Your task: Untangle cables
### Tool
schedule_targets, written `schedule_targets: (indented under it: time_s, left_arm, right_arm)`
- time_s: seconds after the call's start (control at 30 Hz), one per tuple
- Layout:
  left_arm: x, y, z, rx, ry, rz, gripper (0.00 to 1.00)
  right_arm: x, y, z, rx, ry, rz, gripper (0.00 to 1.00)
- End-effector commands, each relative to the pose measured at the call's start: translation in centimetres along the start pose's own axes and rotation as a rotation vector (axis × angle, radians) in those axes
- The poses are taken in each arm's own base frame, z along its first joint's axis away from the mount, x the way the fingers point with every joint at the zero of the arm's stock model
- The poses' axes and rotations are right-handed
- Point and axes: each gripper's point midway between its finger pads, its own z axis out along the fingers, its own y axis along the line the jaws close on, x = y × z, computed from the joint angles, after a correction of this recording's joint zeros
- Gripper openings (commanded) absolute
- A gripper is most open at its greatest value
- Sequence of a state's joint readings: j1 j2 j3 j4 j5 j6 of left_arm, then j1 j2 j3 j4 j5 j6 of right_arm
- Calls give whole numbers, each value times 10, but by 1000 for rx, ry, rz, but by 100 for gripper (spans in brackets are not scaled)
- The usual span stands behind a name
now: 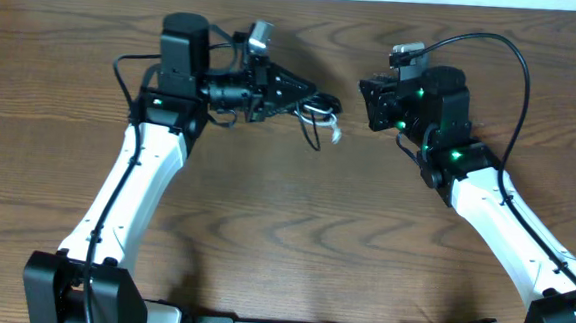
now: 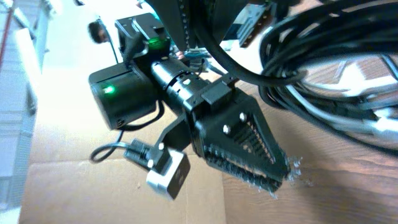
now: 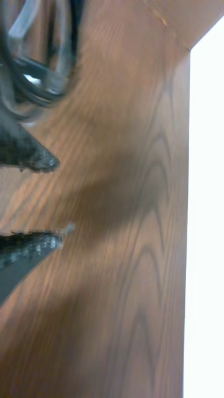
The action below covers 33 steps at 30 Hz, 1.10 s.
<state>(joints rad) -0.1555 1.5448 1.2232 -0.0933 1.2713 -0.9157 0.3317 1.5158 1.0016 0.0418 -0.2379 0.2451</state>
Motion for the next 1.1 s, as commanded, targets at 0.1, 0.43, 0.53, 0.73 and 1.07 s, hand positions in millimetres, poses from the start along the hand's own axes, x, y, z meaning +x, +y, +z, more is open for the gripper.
schedule_targets:
  time_s: [0.1, 0.43, 0.53, 0.73, 1.07]
  left_arm:
    - [1, -12, -6, 36, 29, -199, 7]
    - [-24, 3, -7, -12, -131, -590, 7]
    - [-25, 1, -7, -4, -131, -583, 7]
    - [-25, 0, -7, -3, -131, -596, 7]
    - [-18, -5, -4, 11, -88, -675, 7]
  right_arm:
    - [11, 42, -6, -250, 68, -86, 60]
    - [19, 60, -12, -364, 99, -129, 79]
    - [21, 63, -13, -380, 97, -170, 83]
    - [27, 74, -17, -445, 106, -230, 88]
    - [39, 84, -8, -442, 119, -317, 85]
